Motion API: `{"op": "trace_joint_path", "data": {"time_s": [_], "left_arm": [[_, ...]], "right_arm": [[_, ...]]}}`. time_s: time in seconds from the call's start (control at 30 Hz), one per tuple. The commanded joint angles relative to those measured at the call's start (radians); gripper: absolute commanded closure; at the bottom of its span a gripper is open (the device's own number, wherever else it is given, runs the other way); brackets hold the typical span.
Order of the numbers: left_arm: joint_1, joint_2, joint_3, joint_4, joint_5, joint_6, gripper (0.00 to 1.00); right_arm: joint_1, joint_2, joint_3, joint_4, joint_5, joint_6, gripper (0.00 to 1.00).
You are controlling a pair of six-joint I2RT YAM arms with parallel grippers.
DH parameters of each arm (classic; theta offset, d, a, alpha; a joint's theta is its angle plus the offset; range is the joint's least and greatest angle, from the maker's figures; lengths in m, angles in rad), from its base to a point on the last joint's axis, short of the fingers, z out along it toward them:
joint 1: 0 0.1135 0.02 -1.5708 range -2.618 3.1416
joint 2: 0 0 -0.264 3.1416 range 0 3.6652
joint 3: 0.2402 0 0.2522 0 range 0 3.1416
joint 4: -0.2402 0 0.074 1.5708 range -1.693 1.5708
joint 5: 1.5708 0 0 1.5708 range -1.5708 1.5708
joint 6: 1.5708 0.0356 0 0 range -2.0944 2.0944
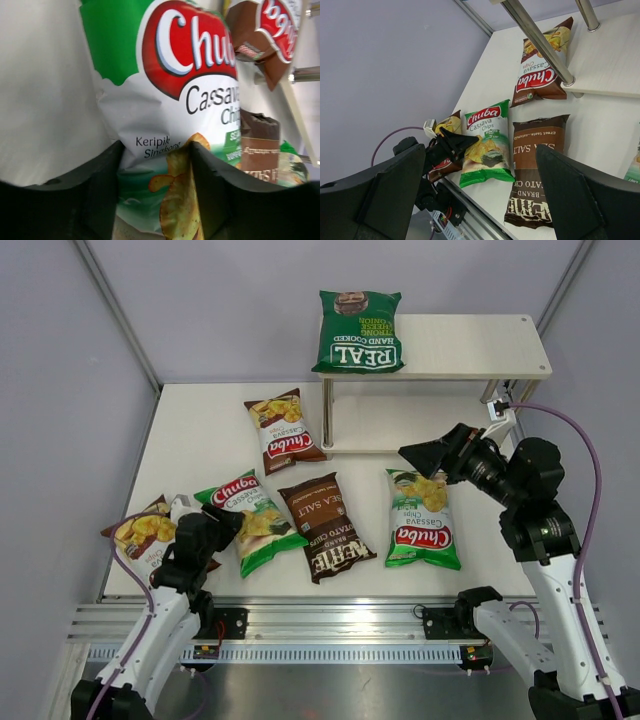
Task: Place and organize the chips bags onto the shelf
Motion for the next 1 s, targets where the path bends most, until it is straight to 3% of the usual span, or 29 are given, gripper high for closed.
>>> {"op": "trace_joint_path", "data": {"time_s": [0.0,0.03,0.4,0.63,0.83,0.97], "left_arm": [[0.005,0.035,-0.033,0.035,0.018,-0.006,0.48],[0.007,0.031,-0.028,0.032,0.012,-0.008,0.57],[0.005,-0.132,0.119,-0.123,-0.033,0.051,0.99],[0.005,-0.152,0.259,-0.137,0.056,0.094,1.0],[0.005,-0.184,0.369,-0.096,0.156,0.087,1.0],[0.005,-0.2,0.409,-0.007,0.235,0.043,1.0]], "right_arm": [[-0.001,0.006,-0.002,0.056,-0.013,0.003,0.01],[-0.001,0.007,-0.001,0.056,-0.014,0.002,0.0],[-0.001,0.098,-0.102,0.207,-0.135,0.089,0.0],[0.029,0.202,-0.198,0.478,-0.258,0.247,0.01],[0.239,0.305,-0.234,0.588,-0.163,0.267,0.01],[0.382,0.365,-0.287,0.785,-0.112,0.341,0.01]]}}
